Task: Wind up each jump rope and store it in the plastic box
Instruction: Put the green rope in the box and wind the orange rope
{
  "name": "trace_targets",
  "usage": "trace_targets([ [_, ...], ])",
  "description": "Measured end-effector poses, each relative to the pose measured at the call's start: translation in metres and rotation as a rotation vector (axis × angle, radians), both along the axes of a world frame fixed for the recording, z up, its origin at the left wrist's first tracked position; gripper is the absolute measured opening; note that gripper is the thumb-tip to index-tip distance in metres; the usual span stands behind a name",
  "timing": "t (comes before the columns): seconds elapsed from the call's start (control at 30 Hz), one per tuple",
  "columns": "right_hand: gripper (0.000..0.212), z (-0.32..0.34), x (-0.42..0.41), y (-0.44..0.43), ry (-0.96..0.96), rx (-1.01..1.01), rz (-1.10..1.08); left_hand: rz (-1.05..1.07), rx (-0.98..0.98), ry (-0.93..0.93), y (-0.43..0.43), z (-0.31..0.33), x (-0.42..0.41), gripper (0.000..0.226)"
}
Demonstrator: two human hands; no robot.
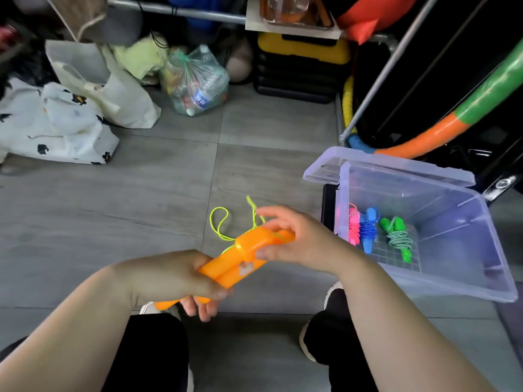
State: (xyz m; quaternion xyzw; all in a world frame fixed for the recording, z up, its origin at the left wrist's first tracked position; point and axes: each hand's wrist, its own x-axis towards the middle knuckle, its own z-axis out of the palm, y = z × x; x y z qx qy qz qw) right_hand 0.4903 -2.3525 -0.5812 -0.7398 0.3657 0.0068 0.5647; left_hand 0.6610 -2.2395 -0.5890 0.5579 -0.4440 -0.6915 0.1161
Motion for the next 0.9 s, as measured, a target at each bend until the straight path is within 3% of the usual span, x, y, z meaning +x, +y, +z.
trace_targets([
  [0.13,0.01,-0.002,-0.004,-0.005,-0.021,-0.01,-0.058,0.119,0.018,-0.003,-0.003,-0.008,0.003,0.026],
  [0.23,0.027,-0.009,-0.001,-0.01,0.004,-0.14,-0.098,0.184,0.022,-0.001,-0.013,-0.013,-0.001,0.028],
  [0.33,0.024,-0.014,0.005,-0.017,0.025,-0.21,-0.103,0.251,-0.016,-0.041,-0.023,-0.023,-0.006,0.034],
  [0.43,0.022,-0.015,0.018,-0.021,-0.051,-0.098,-0.147,0.259,-0.016,-0.026,-0.033,-0.028,-0.009,0.04],
  [0.53,0.024,-0.017,0.026,-0.027,-0.144,0.059,-0.295,0.272,-0.039,0.013,-0.04,-0.026,-0.01,0.017],
  [0.77,0.025,-0.022,0.017,-0.047,-0.069,-0.077,-0.259,0.361,-0.045,0.117,-0.041,-0.024,0.013,0.052],
  [0.9,0.034,-0.022,0.025,-0.041,-0.072,-0.006,-0.309,0.463,-0.072,0.218,-0.046,-0.019,0.014,0.051],
])
